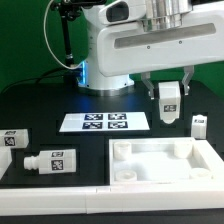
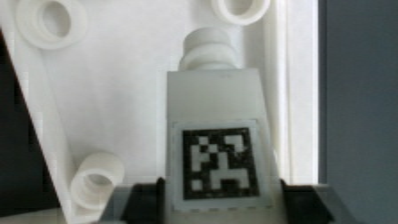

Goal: Assemble one leg

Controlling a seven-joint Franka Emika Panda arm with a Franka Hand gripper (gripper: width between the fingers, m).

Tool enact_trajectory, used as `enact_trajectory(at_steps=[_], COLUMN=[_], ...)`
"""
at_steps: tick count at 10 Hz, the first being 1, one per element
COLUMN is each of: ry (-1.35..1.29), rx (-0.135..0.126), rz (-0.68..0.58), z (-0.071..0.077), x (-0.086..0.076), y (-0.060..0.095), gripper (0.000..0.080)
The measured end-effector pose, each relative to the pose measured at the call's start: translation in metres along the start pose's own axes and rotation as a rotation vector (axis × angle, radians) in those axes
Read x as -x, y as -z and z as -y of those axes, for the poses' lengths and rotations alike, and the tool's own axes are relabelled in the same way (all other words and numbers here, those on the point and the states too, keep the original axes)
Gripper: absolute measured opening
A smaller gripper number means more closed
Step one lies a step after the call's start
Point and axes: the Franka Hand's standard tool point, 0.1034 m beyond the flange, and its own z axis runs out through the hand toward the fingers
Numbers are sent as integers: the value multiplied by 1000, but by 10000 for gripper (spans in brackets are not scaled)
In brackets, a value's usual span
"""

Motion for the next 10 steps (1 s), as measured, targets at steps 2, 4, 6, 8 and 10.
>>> enact_trajectory(at_steps=[2, 4, 6, 8, 10], ry=[17, 40, 47, 54, 68], rx=[0, -14, -27, -26, -21], rz=[-173, -393, -566, -644, -633], z=[3, 17, 27, 26, 27], x=[-12, -40, -46, -46, -43], y=[-1, 10, 4, 0, -5], gripper=[285, 285, 285, 285, 285])
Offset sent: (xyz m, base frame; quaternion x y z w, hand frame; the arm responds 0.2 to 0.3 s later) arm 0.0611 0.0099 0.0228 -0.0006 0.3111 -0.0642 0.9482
